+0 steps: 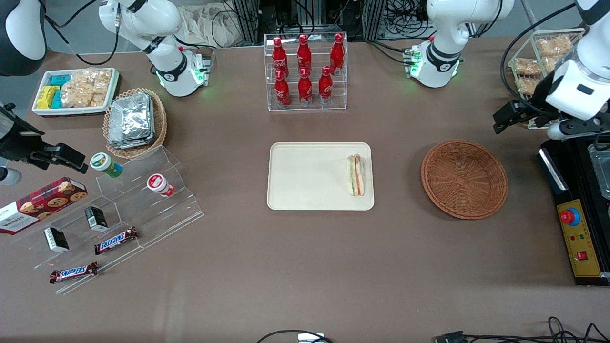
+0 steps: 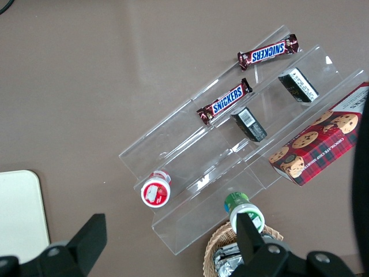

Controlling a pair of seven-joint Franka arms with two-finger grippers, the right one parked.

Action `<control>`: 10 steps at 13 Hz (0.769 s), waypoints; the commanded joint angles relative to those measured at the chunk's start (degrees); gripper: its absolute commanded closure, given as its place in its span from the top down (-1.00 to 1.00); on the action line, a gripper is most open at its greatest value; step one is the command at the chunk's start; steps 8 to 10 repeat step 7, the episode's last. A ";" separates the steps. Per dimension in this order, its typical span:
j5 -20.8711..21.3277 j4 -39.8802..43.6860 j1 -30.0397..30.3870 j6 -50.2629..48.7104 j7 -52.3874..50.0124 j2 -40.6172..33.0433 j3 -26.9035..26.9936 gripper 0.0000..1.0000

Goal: Place sandwich from basket to tray

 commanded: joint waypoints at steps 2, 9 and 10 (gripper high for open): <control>-0.69 -0.78 -0.98 -0.57 2.37 -0.81 1.89 1.00; -0.07 0.10 -1.42 -1.62 2.10 0.33 1.63 1.00; -0.07 0.10 -1.42 -1.62 2.10 0.33 1.63 1.00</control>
